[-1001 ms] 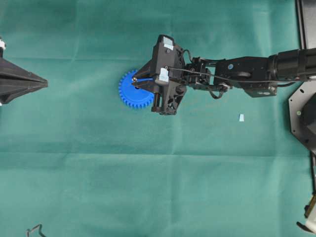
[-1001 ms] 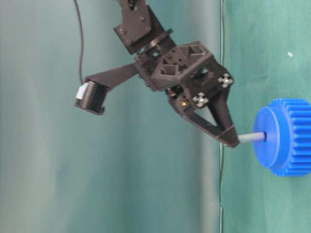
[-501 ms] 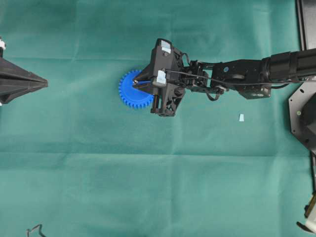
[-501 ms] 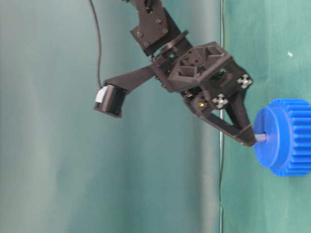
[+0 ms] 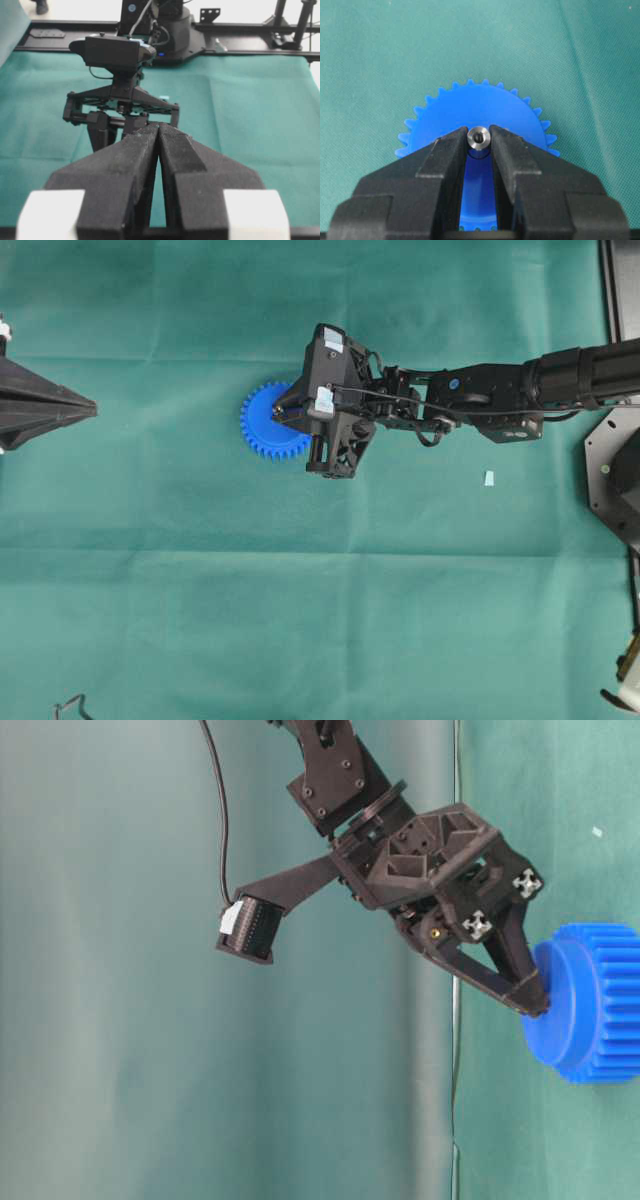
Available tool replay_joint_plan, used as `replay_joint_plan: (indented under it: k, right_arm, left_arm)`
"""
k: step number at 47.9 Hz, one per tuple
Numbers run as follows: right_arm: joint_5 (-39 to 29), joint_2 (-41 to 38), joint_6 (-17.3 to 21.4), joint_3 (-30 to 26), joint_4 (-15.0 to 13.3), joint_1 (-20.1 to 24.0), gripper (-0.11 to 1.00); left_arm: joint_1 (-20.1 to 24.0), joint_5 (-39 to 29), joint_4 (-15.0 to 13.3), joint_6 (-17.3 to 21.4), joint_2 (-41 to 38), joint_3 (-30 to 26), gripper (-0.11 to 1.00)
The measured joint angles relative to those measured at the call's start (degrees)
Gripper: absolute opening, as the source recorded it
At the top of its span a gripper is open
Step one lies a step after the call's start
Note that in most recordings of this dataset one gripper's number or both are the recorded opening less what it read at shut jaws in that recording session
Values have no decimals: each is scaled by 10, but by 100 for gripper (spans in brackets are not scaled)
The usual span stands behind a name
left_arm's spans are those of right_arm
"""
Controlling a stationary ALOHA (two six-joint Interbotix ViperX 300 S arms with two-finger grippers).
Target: Insert the shaft into the center hole of the gear.
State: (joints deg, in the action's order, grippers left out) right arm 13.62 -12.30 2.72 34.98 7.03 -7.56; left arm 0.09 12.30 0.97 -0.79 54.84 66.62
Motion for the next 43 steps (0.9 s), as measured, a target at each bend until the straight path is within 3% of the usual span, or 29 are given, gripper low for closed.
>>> replay_joint_plan:
  k: [26, 39, 43]
  right_arm:
    - [-12, 1, 0, -1, 0, 0, 21]
    - [-7, 1, 2, -1, 3, -2, 92]
    - [-6, 1, 1, -1, 3, -1, 95]
  left_arm:
    - [0, 0, 0, 0, 0, 0, 0]
    - [0, 0, 0, 0, 0, 0, 0]
    - [0, 0, 0, 0, 0, 0, 0]
